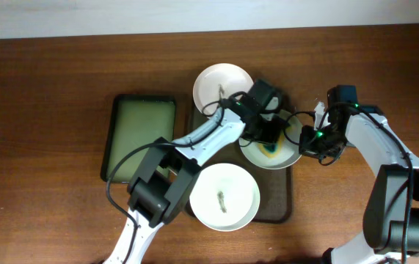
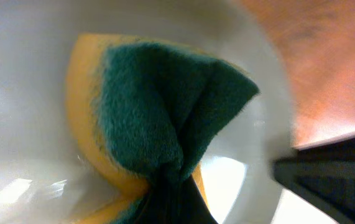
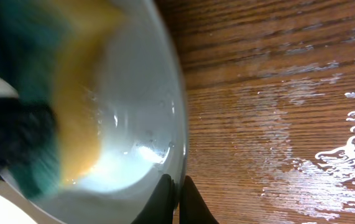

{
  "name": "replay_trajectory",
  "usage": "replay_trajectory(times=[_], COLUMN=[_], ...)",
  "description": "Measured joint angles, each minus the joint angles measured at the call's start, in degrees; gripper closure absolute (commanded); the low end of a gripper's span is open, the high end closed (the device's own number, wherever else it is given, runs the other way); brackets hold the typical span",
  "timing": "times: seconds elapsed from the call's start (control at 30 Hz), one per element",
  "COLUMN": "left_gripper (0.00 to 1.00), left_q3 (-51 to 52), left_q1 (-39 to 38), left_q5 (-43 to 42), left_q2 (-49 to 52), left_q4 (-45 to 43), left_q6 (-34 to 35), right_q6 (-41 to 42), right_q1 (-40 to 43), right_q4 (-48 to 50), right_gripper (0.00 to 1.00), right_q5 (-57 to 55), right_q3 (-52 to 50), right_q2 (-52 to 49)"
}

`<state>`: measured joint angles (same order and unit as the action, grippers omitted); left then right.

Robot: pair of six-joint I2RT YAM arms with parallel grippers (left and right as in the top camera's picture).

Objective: Clean dirty plates on tray and stack at the side
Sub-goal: 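Scrub the grey plate held by right gripper with sponge in left, then return sponge to soapy water tray with left gripper, lift plate right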

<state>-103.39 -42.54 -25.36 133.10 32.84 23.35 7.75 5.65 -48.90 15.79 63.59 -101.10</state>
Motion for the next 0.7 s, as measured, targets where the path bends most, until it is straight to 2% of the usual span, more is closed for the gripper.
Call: replay_trajectory(times=[0.1,0.23,0.4,0.47,0.6,0.7], left_gripper=[1.0,1.0,1.0,1.0,1.0,1.0], left_q3=[0.0,0.0,-0.3,-0.3,-0.7,-1.2], left_q1=[-0.7,0.1,6.6,10.2,17.2,23.7], left_q5=[-4.6,-4.8,1.4,3.7,9.0,10.4], left_q2=[0.6,0.6,-4.0,-8.1,-18.6,-21.9], left_q4=[-1.0,1.0,13.0,15.1,24.4,31.6], left_q6=[-0.9,-1.3,-2.4,-3.3,-4.3,-6.2], right_q6=[-0.2,-0.3,-0.5,-0.5,-0.6,0.5], right_q1=[0.0,-0.1,-0.7,-0.7,-0.7,-2.0], right_q4=[-0.2,-0.1,-1.8,-2.7,-4.6,-5.2], right_gripper=[0.96,0.96,0.96,0.96,0.96,0.96], right_q5=[-1.3,-0.9,0.3,0.3,-0.7,-6.9], right_q3=[0.0,0.0,0.2,0.8,2.0,2.3], right_q2=[0.0,0.0,-0.1,0.9,8.4,14.6])
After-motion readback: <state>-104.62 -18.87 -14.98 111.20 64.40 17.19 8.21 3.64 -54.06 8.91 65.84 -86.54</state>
